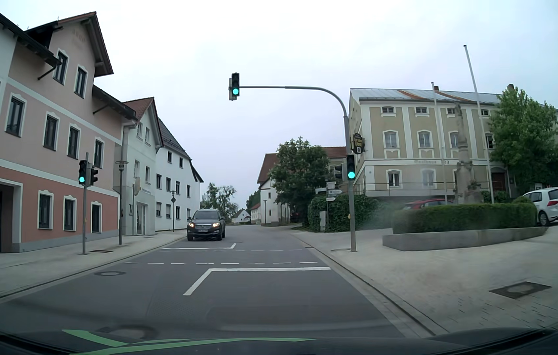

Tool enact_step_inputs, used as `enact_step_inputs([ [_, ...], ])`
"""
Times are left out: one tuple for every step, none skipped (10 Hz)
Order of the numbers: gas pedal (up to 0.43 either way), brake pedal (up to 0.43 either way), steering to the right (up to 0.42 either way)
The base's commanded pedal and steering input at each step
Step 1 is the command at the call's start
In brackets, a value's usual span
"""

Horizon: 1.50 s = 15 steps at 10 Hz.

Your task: Follow the waypoints while adhering to traffic rules and regulations

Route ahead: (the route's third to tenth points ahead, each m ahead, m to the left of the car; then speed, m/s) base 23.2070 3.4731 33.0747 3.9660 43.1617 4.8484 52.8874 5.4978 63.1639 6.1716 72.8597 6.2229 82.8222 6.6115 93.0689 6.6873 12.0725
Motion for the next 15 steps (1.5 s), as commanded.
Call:
enact_step_inputs([
  [0.157, 0.000, -0.009],
  [0.150, 0.000, -0.012],
  [0.150, 0.000, -0.015],
  [0.150, 0.000, -0.018],
  [0.150, 0.000, -0.020],
  [0.150, 0.000, -0.020],
  [0.150, 0.000, -0.021],
  [0.150, 0.000, -0.024],
  [0.150, 0.000, -0.028],
  [0.150, 0.000, -0.028],
  [0.150, 0.000, -0.028],
  [0.150, 0.000, -0.028],
  [0.150, 0.000, -0.028],
  [0.150, 0.000, -0.027],
  [0.150, 0.000, -0.026],
])
